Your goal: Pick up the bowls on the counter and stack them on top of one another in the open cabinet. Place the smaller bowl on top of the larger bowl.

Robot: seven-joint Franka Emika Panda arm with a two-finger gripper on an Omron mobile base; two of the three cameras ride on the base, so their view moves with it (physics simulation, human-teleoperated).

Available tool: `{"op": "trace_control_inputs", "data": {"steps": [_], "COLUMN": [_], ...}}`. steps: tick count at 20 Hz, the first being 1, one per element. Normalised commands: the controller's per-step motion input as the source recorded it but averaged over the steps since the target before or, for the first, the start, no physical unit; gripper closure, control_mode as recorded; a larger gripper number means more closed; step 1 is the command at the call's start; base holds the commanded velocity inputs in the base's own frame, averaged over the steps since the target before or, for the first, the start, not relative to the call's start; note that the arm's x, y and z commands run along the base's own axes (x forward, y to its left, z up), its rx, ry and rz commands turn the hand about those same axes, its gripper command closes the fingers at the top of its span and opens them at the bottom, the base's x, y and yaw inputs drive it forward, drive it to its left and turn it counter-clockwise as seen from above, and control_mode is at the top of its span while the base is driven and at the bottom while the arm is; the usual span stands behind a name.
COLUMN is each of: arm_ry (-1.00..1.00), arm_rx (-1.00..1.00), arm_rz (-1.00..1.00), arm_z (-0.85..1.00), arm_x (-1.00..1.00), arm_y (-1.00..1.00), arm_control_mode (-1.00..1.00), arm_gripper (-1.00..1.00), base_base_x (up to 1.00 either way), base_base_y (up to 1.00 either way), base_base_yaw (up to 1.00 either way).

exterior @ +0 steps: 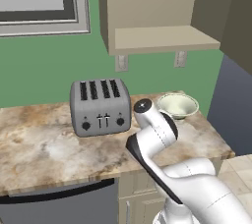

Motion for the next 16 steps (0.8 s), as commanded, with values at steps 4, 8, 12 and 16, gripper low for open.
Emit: {"op": "trace_control_inputs", "data": {"steps": [4,8,12,16], "arm_ry": [0.0,0.0,0.0,0.0], "arm_rx": [-0.04,-0.02,-0.01,0.0], "arm_rz": [0.0,0.0,0.0,0.0], "arm_z": [-0.18,-0.22,-0.28,-0.28], "arm_x": [0.34,0.33,0.28,0.27], "arm_y": [0.0,0.0,0.0,0.0], "arm_control_mode": [-1.0,-1.0,-1.0,-1.0], "arm_gripper": [-1.0,-1.0,-1.0,-1.0], "base_base_x": [0.0,0.0,0.0,0.0], "base_base_y": [0.0,0.0,0.0,0.0], "base_base_yaw": [0.0,0.0,0.0,0.0]}}
